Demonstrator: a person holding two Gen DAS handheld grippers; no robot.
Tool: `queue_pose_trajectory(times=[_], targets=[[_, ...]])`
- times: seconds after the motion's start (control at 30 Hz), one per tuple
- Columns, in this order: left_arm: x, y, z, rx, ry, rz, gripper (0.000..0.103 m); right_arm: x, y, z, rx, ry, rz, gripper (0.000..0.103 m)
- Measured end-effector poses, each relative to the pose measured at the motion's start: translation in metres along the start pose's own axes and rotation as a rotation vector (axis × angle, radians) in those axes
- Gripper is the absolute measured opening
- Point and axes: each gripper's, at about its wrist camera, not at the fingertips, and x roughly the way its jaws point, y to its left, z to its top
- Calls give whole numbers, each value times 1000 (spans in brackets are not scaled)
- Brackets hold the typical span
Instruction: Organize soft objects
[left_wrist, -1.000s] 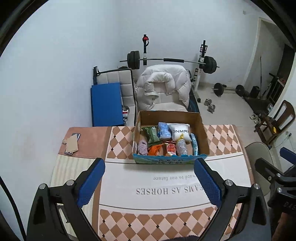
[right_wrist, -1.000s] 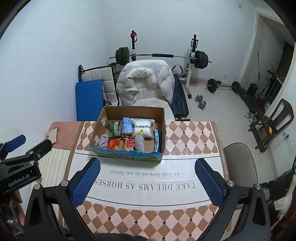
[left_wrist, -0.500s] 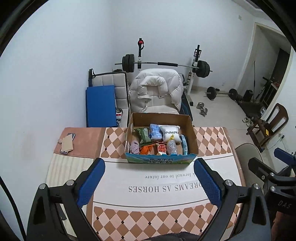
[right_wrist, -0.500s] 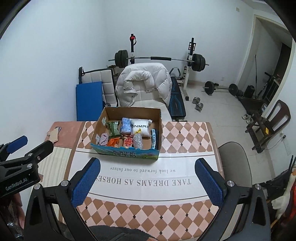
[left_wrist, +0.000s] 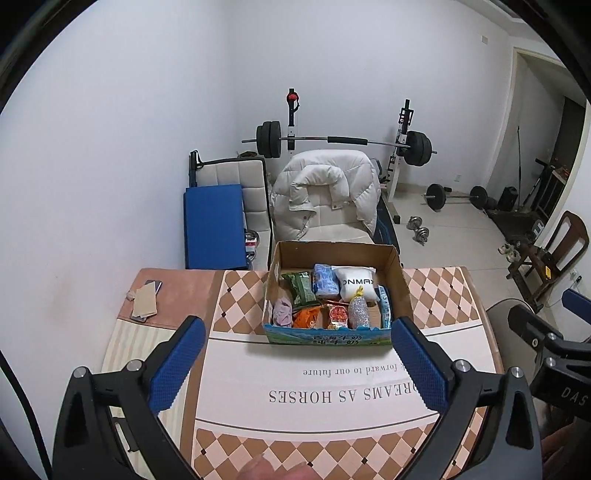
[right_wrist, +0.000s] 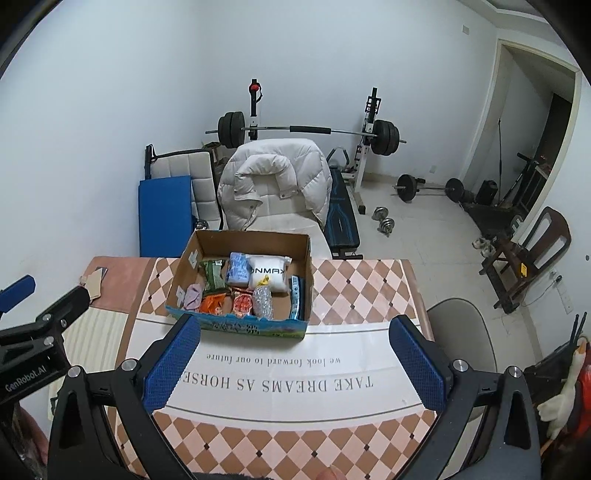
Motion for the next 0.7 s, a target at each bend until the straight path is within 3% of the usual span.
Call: queue_pose_trajectory(times=[0.7], targets=[[9,-8,0,10,14,1,103,15,-5,10,-14,-6,-9,103]])
